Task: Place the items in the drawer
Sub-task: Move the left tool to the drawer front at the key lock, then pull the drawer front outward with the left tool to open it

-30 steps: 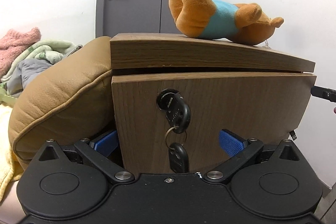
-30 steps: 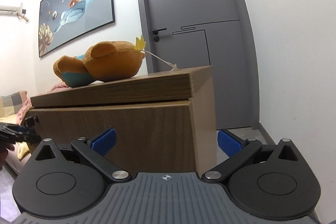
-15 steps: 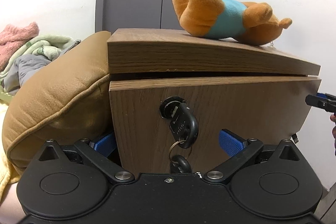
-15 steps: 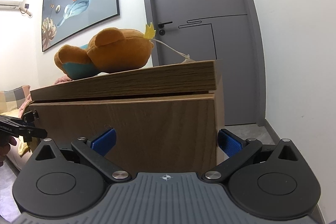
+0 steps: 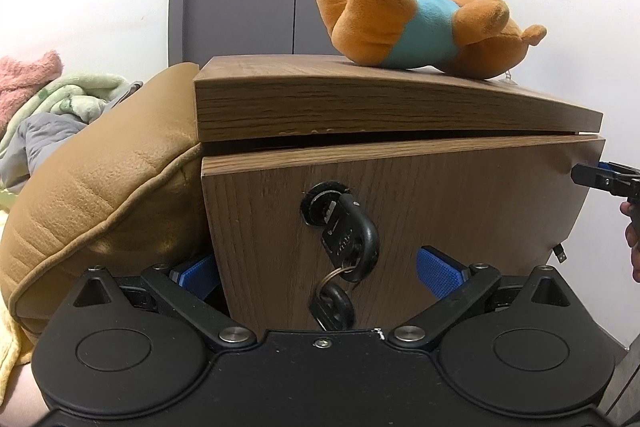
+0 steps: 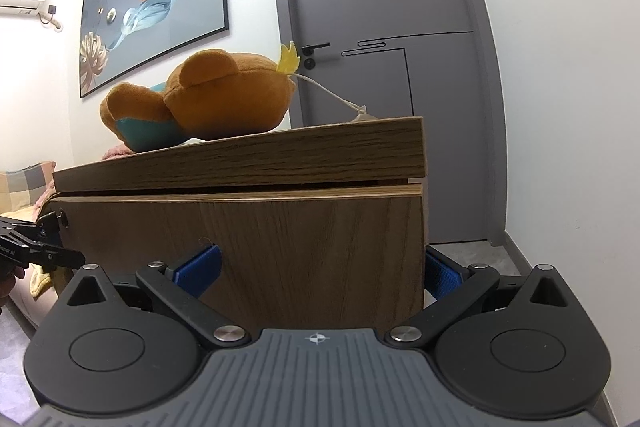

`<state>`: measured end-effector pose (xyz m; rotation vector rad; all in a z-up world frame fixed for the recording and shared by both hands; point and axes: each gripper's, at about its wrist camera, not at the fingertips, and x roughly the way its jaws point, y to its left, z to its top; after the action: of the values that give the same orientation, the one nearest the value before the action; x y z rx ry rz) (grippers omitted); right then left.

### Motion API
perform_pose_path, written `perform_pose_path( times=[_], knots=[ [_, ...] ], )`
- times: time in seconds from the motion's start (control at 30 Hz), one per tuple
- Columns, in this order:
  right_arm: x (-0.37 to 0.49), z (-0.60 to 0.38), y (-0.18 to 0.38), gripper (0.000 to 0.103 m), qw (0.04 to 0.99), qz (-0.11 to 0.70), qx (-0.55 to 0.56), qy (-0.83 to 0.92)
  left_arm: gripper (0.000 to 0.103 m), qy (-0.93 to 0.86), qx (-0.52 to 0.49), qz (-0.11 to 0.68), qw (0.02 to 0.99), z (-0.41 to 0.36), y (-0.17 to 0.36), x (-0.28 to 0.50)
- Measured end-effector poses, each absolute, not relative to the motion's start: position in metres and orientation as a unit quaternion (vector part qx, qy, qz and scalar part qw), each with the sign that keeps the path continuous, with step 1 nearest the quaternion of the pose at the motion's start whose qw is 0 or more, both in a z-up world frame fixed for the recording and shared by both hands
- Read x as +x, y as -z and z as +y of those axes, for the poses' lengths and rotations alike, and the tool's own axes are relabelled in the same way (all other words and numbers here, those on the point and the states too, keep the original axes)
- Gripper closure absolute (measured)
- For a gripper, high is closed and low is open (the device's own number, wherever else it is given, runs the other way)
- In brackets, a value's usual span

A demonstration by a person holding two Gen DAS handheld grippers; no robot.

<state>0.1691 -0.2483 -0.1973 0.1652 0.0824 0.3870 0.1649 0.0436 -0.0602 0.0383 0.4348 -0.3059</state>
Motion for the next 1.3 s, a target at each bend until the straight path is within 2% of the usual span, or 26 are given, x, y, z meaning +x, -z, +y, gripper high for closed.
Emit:
perform_pose_path(
  times=[0.27,1.3],
  knots=[
    [0.165,-0.248,0.195,0.000,0.976,0.049,0.059,-0.205,0.003,0.165,0.047,0.204,0.964,0.043,0.066,0.154],
    [0.092,-0.249,0.194,0.000,0.968,0.074,0.027,-0.239,0.003,0.186,0.056,0.214,0.957,0.042,0.058,0.086]
  ],
)
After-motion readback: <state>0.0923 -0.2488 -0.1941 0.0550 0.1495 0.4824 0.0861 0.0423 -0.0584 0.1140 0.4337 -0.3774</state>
